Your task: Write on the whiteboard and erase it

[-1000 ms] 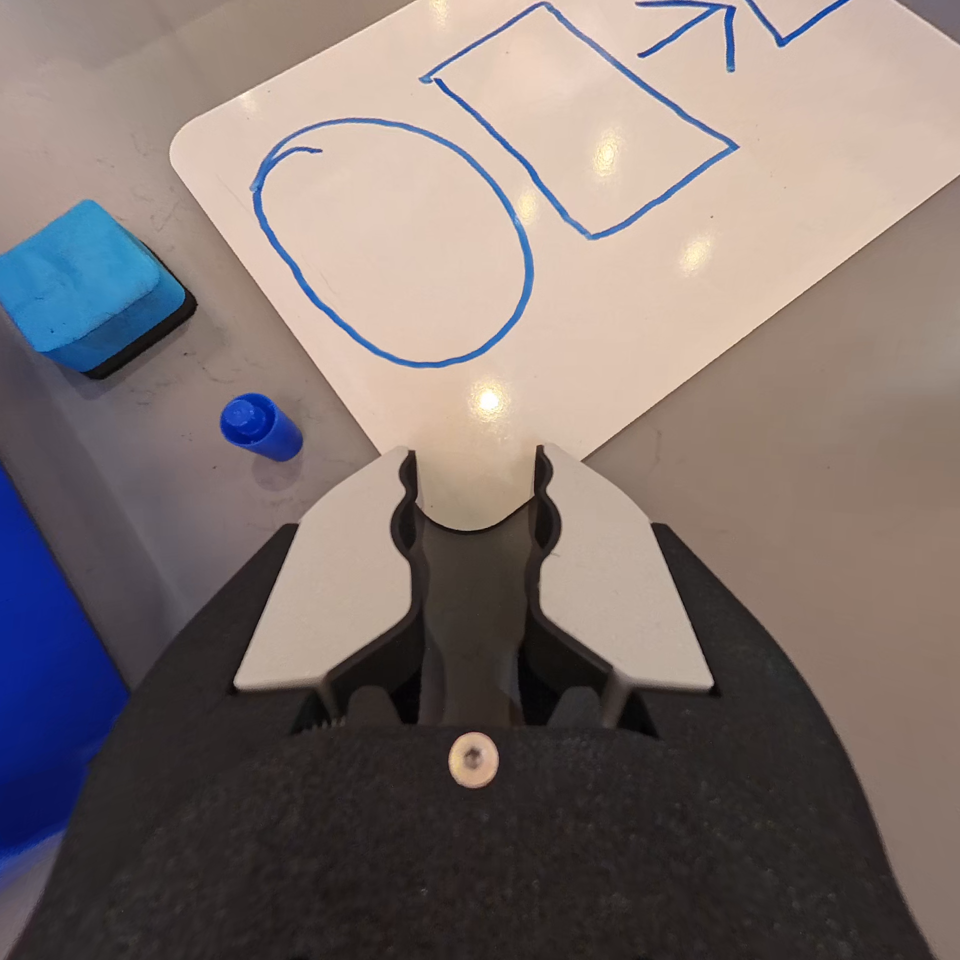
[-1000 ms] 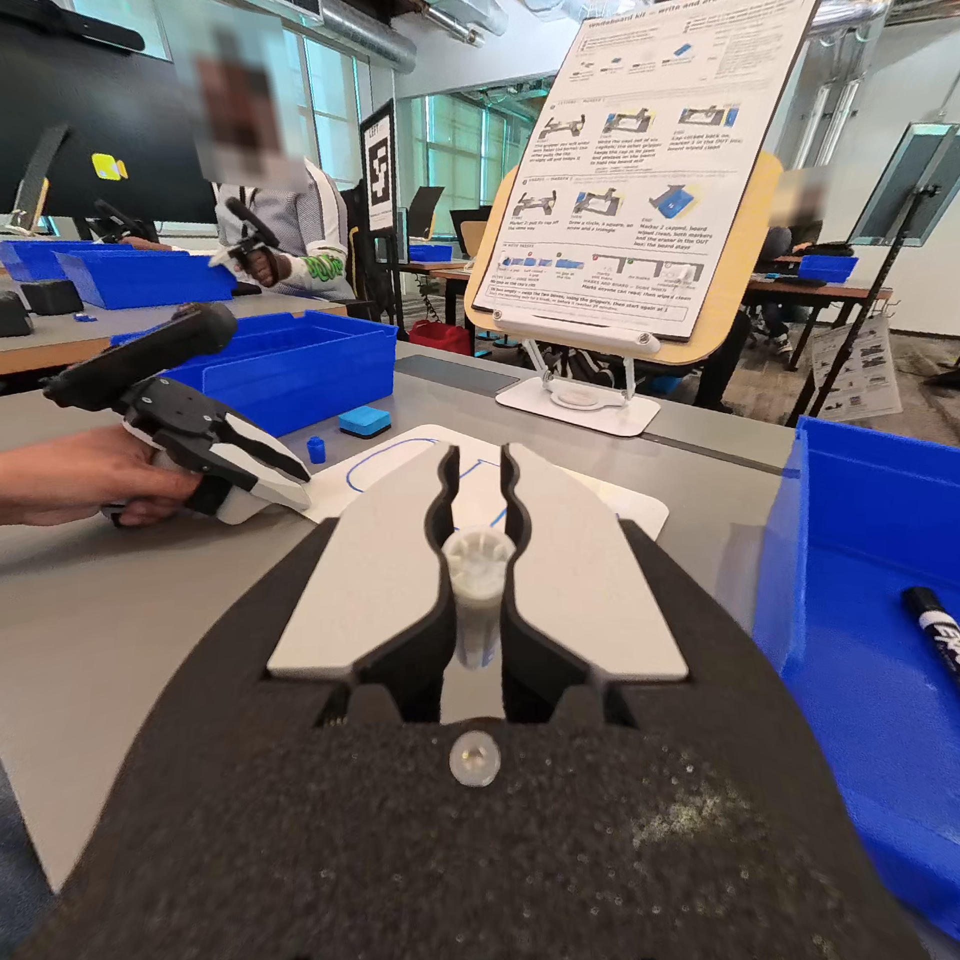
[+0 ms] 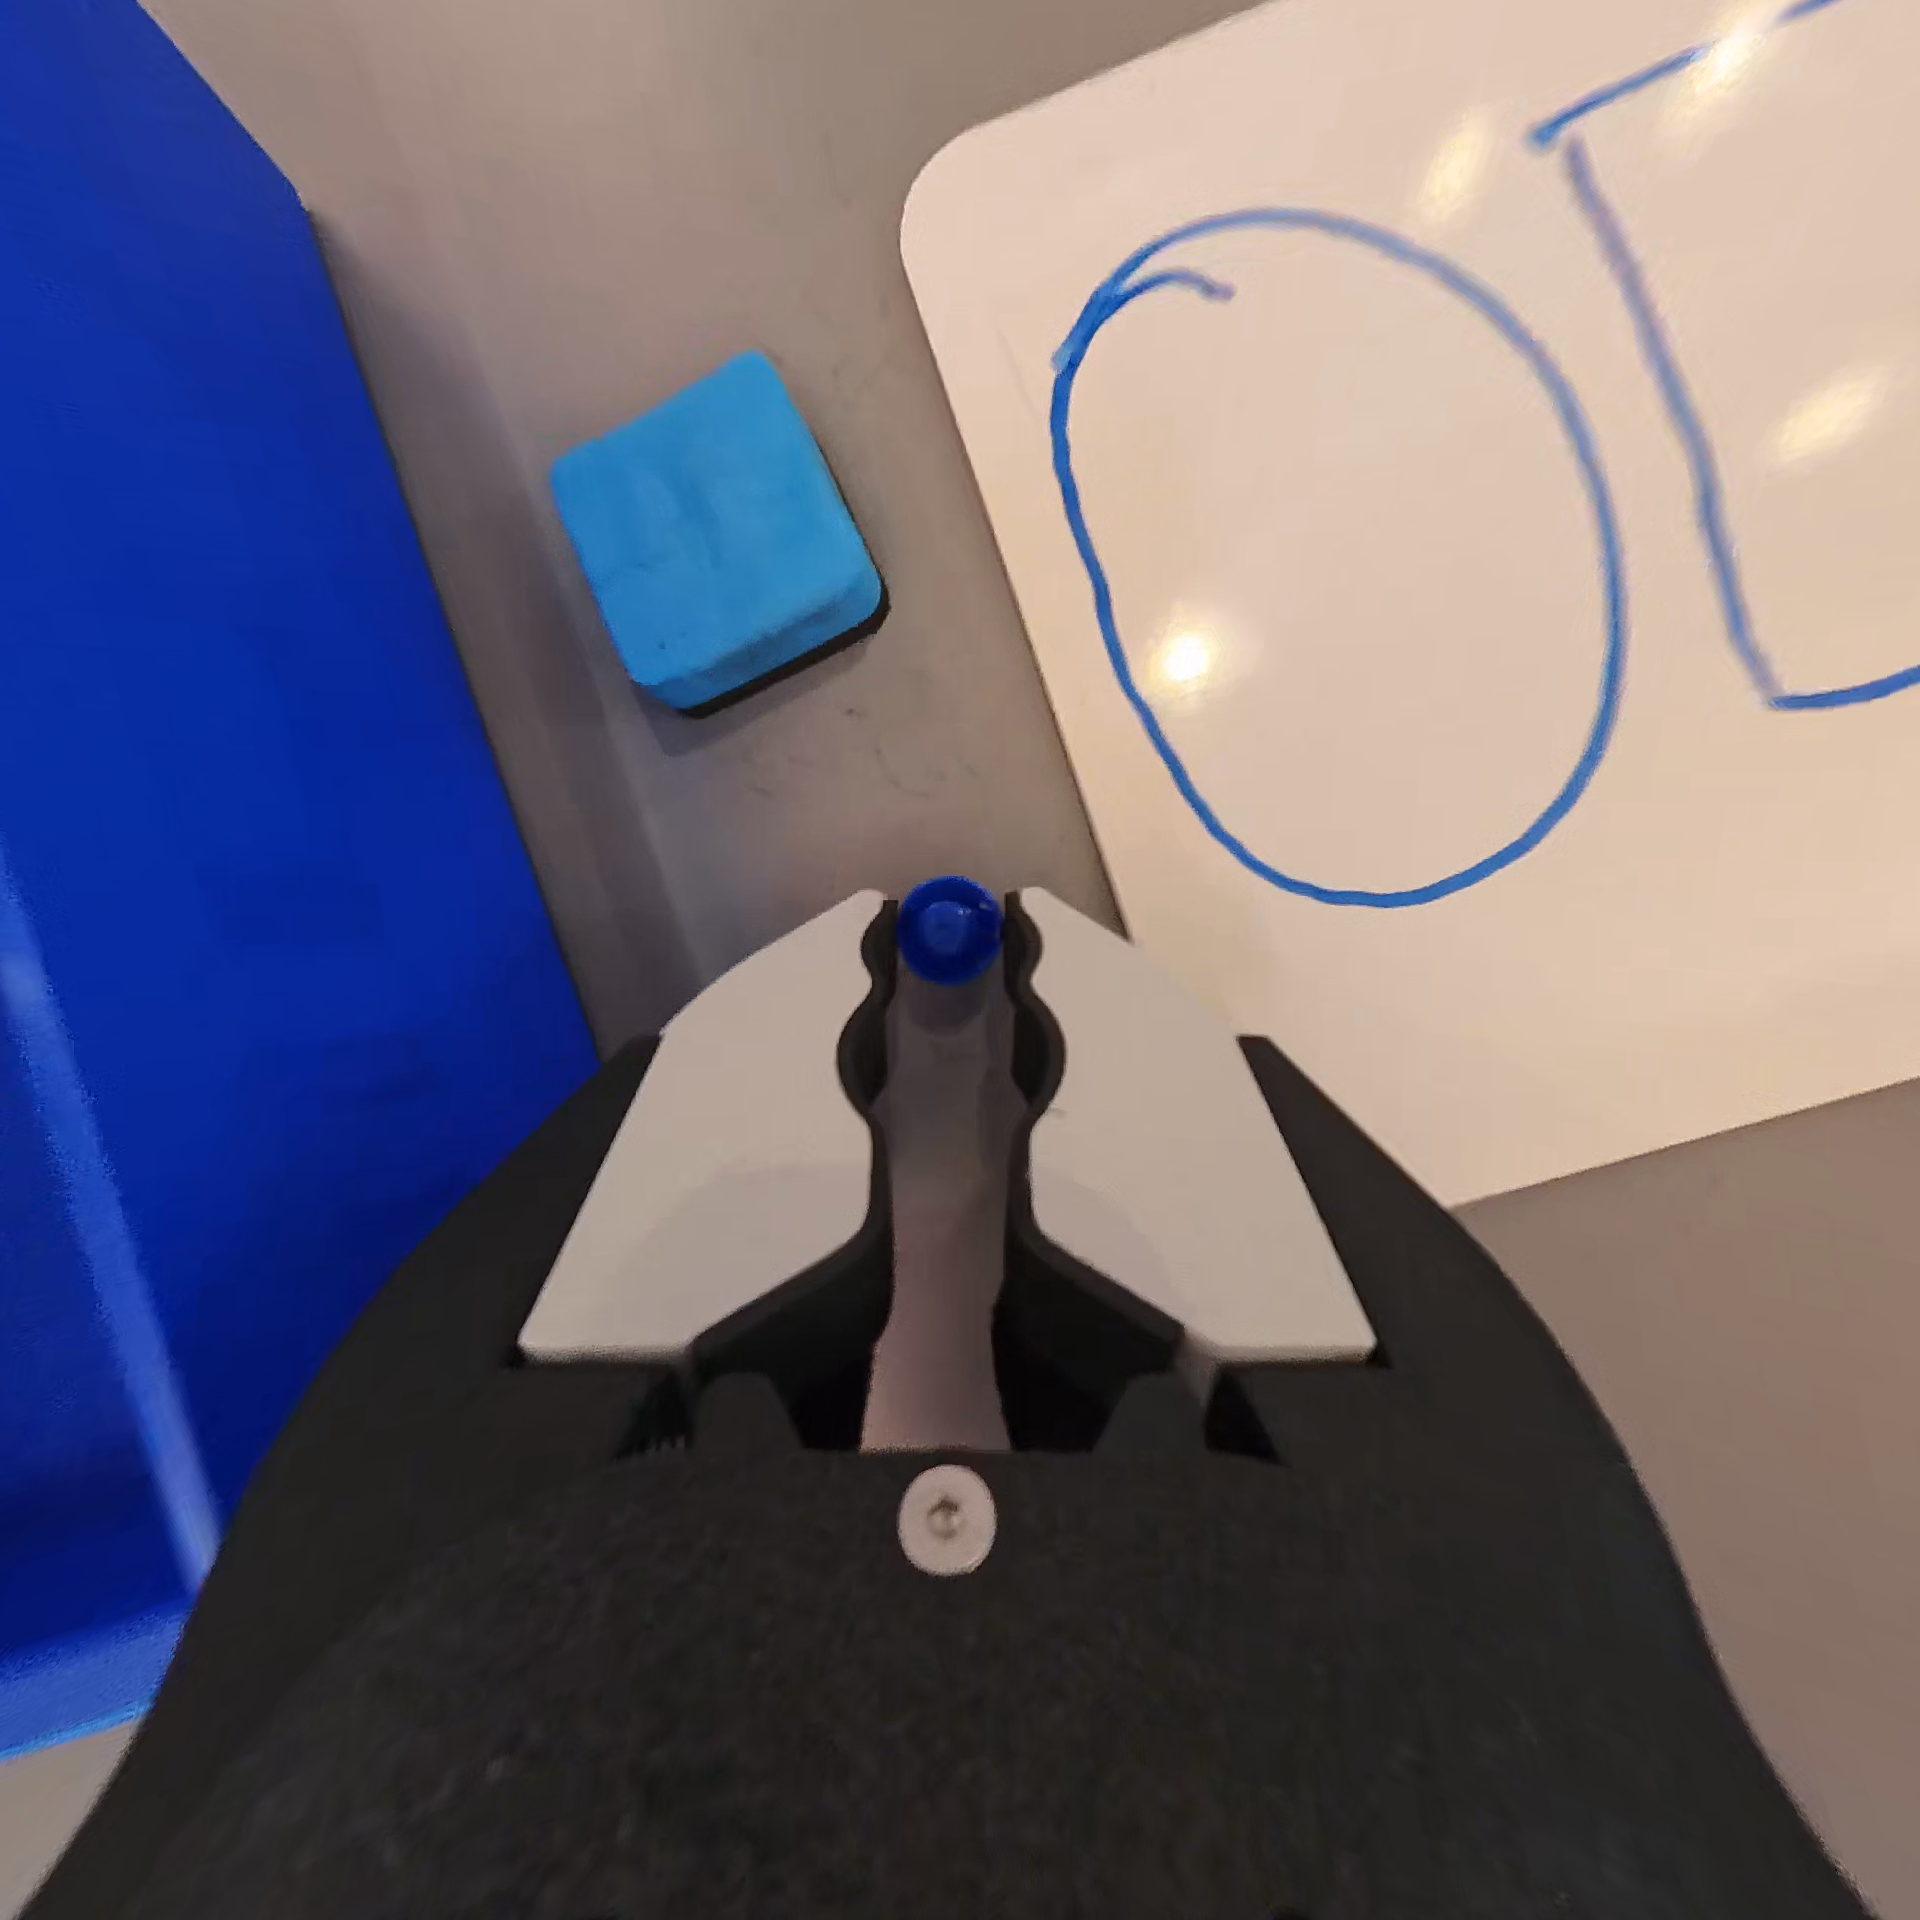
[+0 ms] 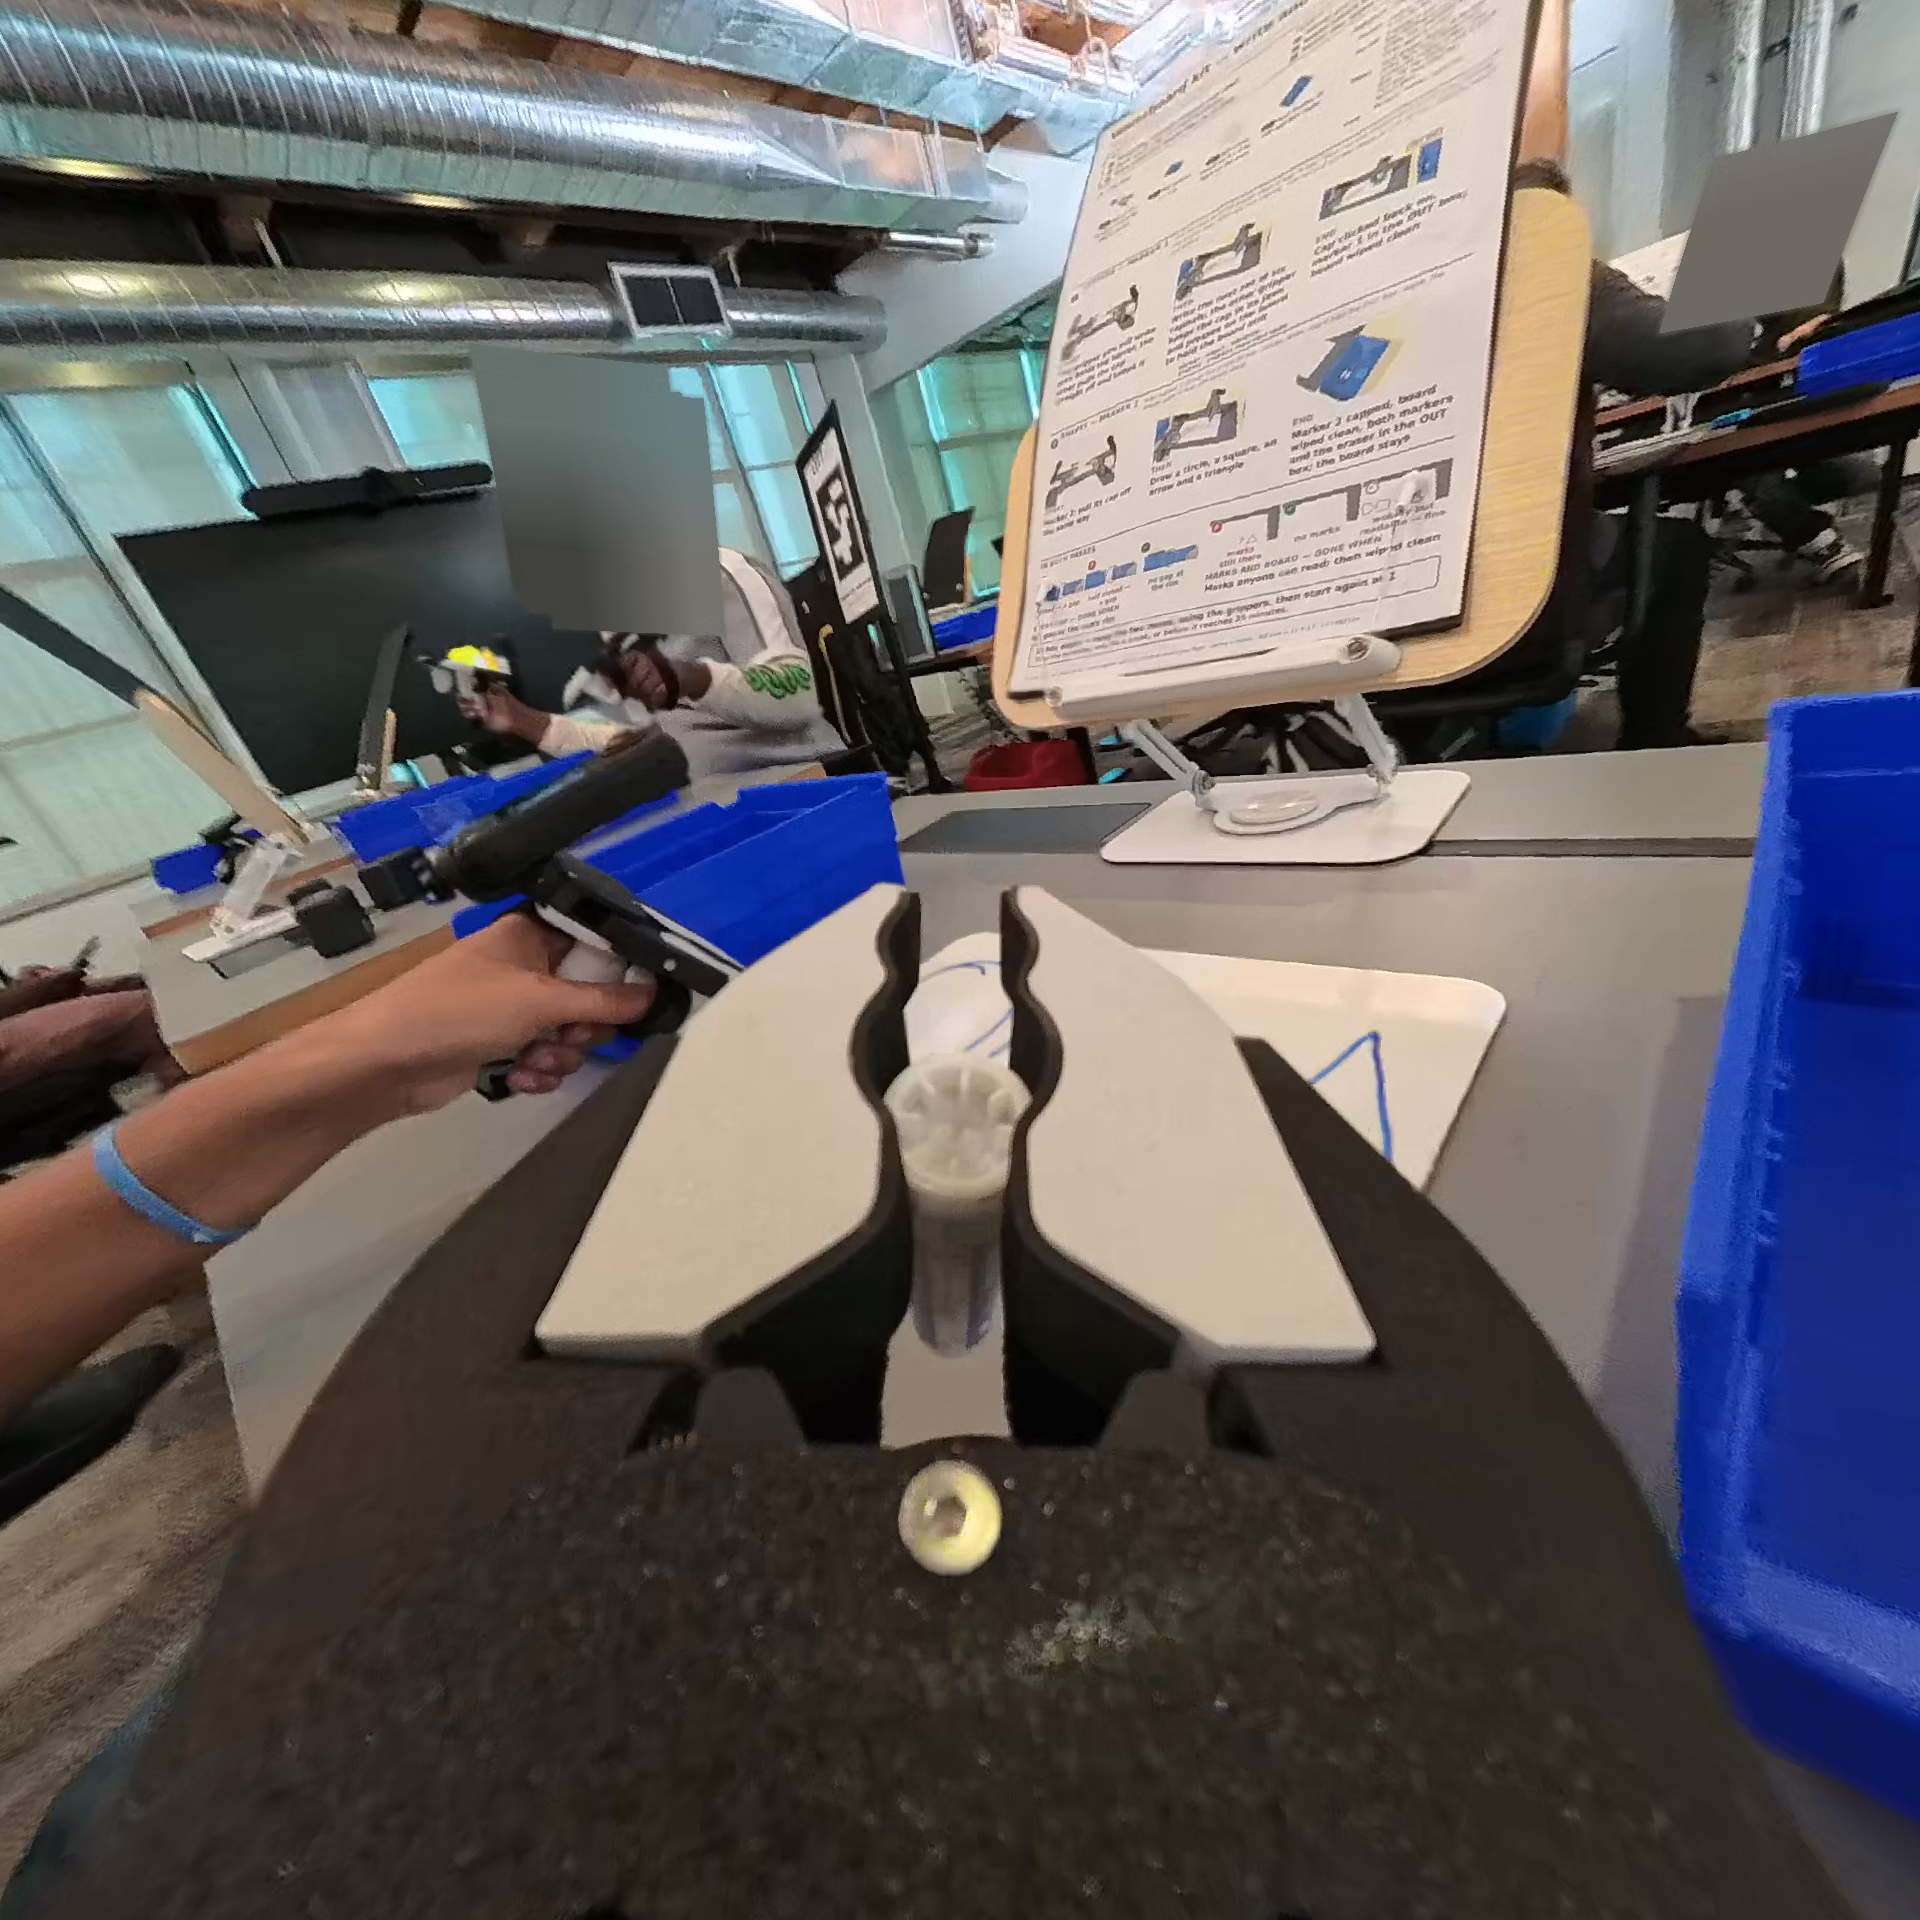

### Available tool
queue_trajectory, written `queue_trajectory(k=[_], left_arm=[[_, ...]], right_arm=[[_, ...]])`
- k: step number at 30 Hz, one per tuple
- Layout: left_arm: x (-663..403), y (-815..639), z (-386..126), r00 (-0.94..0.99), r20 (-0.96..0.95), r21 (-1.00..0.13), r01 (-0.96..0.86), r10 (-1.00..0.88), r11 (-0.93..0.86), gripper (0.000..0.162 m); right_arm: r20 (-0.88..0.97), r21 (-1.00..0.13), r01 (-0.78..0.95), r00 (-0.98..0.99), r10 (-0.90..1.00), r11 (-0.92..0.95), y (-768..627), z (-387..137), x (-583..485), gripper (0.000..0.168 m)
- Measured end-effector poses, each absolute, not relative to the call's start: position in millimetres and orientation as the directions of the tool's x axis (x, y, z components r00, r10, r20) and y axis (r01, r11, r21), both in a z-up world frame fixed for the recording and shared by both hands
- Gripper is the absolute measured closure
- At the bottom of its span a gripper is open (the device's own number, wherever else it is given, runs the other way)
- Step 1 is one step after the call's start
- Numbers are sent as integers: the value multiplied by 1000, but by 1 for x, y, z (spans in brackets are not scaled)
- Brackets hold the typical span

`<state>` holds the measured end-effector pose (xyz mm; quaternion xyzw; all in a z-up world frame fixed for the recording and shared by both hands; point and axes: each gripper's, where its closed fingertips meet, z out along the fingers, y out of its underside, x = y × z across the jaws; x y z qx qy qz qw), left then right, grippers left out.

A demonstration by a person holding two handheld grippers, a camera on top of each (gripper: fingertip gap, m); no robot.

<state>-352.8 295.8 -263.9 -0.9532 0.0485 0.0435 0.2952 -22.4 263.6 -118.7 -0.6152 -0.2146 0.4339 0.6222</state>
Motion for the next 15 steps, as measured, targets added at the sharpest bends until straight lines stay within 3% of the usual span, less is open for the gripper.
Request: queue_trajectory(k=[4, 7, 11, 13, 15], left_arm=[[-299, 295, -206, 960, 192, -755, 12, -203, -656, 143], [-217, 272, -161, 713, 539, -772, 203, -449, -603, 143], [-147, 240, -136, 140, 839, -529, 436, -526, -728, 144], [-144, 239, -125, -149, 877, -322, 524, -457, -789, 144], [-150, 242, -120, -311, 854, -184, 569, -417, -802, 144]], right_arm=[[-347, -913, -362, 453, 821, -187, 281, -101, -35, 153], [-388, -875, -435, 367, 846, -213, 293, -75, -50, 154], [-433, -806, -528, 218, 875, -267, 299, -39, -77, 154], [-450, -775, -559, 161, 878, -295, 297, -28, -88, 154], [-456, -758, -577, 136, 879, -304, 294, -24, -94, 154]])
